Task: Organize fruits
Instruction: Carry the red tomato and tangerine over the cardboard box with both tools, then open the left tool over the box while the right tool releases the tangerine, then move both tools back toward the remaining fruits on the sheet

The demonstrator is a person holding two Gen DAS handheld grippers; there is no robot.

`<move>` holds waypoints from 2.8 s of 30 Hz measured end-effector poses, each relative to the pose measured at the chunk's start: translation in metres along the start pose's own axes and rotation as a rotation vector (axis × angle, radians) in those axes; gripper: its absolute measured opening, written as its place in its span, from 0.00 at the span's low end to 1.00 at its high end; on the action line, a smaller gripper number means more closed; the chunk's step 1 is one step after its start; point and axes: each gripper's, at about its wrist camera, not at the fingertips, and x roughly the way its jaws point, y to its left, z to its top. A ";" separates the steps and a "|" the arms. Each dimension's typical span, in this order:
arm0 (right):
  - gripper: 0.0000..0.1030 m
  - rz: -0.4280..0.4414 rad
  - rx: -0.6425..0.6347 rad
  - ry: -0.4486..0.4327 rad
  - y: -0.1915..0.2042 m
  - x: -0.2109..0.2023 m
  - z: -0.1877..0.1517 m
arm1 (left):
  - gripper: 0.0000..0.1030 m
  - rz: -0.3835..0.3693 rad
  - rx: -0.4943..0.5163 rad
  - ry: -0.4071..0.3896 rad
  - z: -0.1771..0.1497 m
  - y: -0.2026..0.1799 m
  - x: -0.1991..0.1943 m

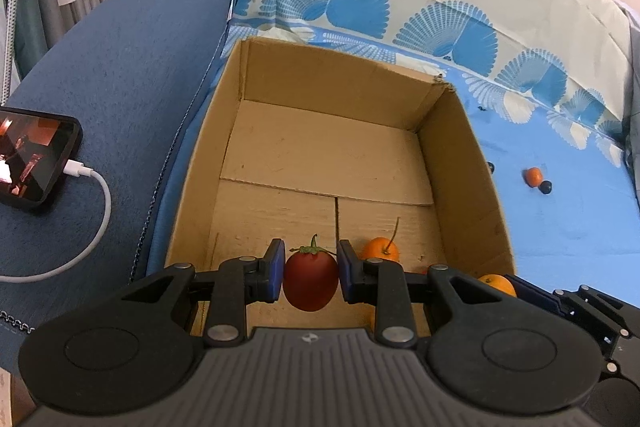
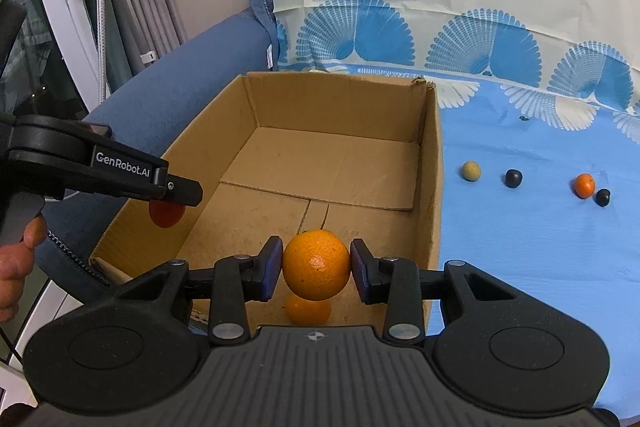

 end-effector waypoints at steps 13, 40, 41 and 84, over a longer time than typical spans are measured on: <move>0.38 0.013 -0.056 0.022 0.003 0.026 0.000 | 0.30 0.041 0.011 0.050 0.001 0.004 0.034; 0.38 0.008 -0.092 0.095 0.001 0.066 -0.012 | 0.33 0.106 0.066 0.131 -0.007 0.002 0.082; 0.38 0.008 -0.095 0.099 0.002 0.067 -0.011 | 0.44 0.103 0.069 0.124 -0.006 0.001 0.081; 0.99 -0.060 -0.059 -0.165 0.023 -0.163 -0.061 | 1.00 0.093 0.140 -0.134 -0.091 -0.058 -0.141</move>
